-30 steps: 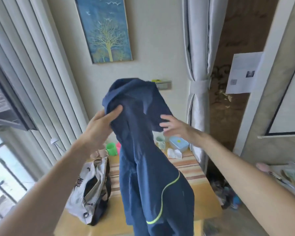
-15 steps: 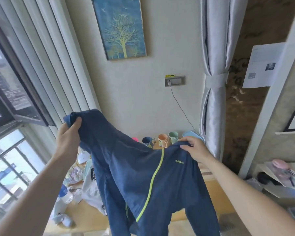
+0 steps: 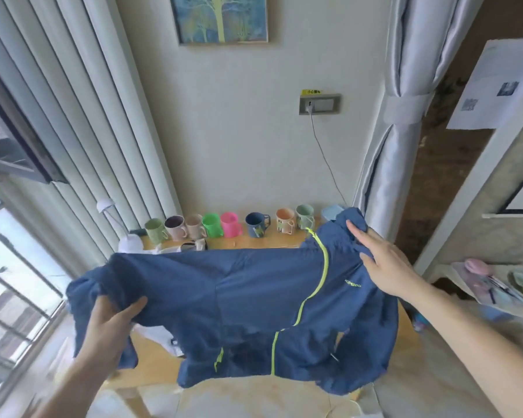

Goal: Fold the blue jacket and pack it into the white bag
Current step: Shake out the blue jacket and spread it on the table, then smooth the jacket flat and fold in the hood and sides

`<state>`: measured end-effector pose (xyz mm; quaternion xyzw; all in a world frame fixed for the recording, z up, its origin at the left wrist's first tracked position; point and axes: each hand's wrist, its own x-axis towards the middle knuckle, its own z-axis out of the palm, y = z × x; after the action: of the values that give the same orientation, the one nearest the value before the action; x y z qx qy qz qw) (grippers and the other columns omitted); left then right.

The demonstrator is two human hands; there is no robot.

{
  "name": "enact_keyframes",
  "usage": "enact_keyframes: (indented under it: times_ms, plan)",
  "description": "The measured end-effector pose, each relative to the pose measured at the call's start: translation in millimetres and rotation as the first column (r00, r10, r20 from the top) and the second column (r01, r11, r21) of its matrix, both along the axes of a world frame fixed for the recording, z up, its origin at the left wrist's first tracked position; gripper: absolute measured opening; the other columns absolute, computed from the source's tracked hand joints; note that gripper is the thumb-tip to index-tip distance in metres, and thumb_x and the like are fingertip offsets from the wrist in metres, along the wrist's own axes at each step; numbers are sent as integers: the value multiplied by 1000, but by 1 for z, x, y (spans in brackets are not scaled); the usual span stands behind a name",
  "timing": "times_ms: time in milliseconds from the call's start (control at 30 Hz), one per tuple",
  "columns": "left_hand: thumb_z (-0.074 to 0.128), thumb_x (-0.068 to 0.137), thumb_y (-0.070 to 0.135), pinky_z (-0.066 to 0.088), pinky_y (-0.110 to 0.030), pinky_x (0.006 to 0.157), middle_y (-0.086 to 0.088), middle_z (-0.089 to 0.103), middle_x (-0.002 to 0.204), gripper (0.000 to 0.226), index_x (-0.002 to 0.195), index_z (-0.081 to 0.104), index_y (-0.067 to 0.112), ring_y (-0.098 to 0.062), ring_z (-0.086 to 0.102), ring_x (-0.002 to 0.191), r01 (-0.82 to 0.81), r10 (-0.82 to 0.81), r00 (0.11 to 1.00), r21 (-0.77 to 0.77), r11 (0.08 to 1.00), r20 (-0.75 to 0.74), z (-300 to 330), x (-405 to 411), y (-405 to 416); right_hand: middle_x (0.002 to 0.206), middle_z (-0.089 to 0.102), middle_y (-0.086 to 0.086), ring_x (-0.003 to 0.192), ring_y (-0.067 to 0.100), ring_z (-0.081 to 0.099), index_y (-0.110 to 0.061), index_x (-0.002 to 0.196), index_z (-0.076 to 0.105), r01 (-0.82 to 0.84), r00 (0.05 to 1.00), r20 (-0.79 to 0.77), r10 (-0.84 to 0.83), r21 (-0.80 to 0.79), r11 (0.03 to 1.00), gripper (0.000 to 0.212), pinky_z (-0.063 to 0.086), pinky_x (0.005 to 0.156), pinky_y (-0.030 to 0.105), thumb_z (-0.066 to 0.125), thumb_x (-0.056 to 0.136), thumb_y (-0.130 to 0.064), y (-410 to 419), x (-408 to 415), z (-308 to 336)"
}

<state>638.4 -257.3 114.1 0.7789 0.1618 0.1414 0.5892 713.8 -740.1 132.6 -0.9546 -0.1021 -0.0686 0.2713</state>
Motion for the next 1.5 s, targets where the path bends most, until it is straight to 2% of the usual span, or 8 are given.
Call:
enact_keyframes:
  times_ms: [300,467,567,700,800,1000,1133,1500]
  plan:
    - [68,90,-1,47,-36,63,-17,63,79,16,96,56,-9,-37,61,76,-218,226,962,64,974,-153,-39,151,-13,162,32,-1,120,34,59,-31,162,10,-90,995,41,96,-138,986,84,55,84,40,55,96,-7,9,204,-48]
    - [71,88,5,52,-39,64,-18,61,95,33,114,55,-6,-44,66,91,-368,377,886,86,926,-271,-93,250,-9,160,37,-2,129,32,55,-28,160,25,-184,982,-75,174,-152,971,74,51,91,40,54,96,-7,35,315,-118]
    - [74,86,5,56,-57,92,-12,61,99,38,120,56,10,-42,66,106,-375,393,849,119,919,-353,-123,274,-15,159,39,0,135,32,52,-23,154,39,-204,963,-190,191,-51,978,67,49,102,46,59,93,-6,39,339,-169]
    - [78,78,14,50,-54,105,-16,71,114,55,129,59,19,-34,67,106,-257,296,818,148,955,-493,-164,265,-22,147,52,6,131,29,55,-17,140,56,-88,981,-173,90,20,996,51,48,104,44,68,90,-15,15,299,-226]
    - [75,83,25,53,-35,86,0,71,97,26,106,65,31,-26,67,91,-38,230,781,323,946,-581,-193,244,-47,120,66,0,103,21,67,-18,123,63,168,944,-302,-132,95,981,32,50,80,33,68,92,-25,1,220,-264]
    - [73,86,20,44,-46,84,-8,63,99,43,123,50,22,-40,58,102,442,69,720,533,721,-691,-274,195,-62,115,67,-1,105,23,67,-17,130,50,389,493,-799,-345,-153,908,73,49,75,34,65,78,-67,10,78,-344]
    - [67,88,9,42,-46,79,-12,65,103,27,111,58,20,-40,56,103,485,80,752,632,605,-654,-284,184,-64,67,57,5,60,20,57,-14,72,44,458,510,-785,-351,-98,883,40,38,55,34,71,89,-39,24,67,-350]
    - [68,86,-3,41,-34,67,3,59,100,33,114,71,16,-18,54,68,422,-182,890,602,677,-419,-261,154,-70,76,61,2,69,38,57,-12,99,49,655,656,-518,-549,30,755,16,42,62,44,59,99,-24,-31,23,-290]
